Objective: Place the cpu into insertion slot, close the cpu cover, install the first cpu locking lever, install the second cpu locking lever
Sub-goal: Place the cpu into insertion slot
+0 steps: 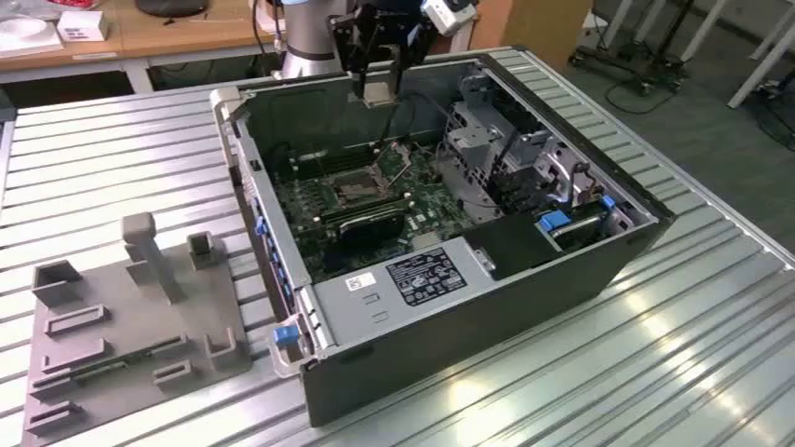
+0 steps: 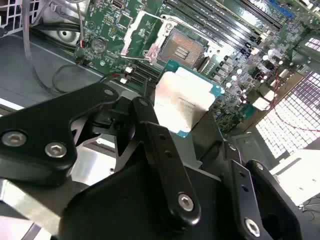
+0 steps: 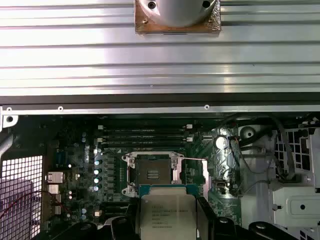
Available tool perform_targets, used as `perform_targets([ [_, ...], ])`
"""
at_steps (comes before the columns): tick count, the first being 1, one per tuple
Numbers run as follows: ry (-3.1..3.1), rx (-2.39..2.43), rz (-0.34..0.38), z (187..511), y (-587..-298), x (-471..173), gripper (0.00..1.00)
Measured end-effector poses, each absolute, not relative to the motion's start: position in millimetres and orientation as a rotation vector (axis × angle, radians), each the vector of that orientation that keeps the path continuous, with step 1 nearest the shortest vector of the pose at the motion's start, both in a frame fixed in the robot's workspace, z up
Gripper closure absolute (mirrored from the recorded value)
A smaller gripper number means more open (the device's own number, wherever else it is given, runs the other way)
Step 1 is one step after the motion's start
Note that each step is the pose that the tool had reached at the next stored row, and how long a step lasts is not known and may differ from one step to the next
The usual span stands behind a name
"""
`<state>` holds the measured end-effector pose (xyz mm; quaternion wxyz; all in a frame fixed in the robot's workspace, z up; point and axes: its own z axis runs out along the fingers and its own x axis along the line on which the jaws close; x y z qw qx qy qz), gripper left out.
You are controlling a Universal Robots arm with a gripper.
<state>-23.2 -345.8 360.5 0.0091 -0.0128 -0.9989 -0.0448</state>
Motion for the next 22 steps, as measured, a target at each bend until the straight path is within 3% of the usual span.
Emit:
perform_targets([
  [22,-3.12,-0.04,-0.14,360.2,-345.8,-32.1,0.46],
])
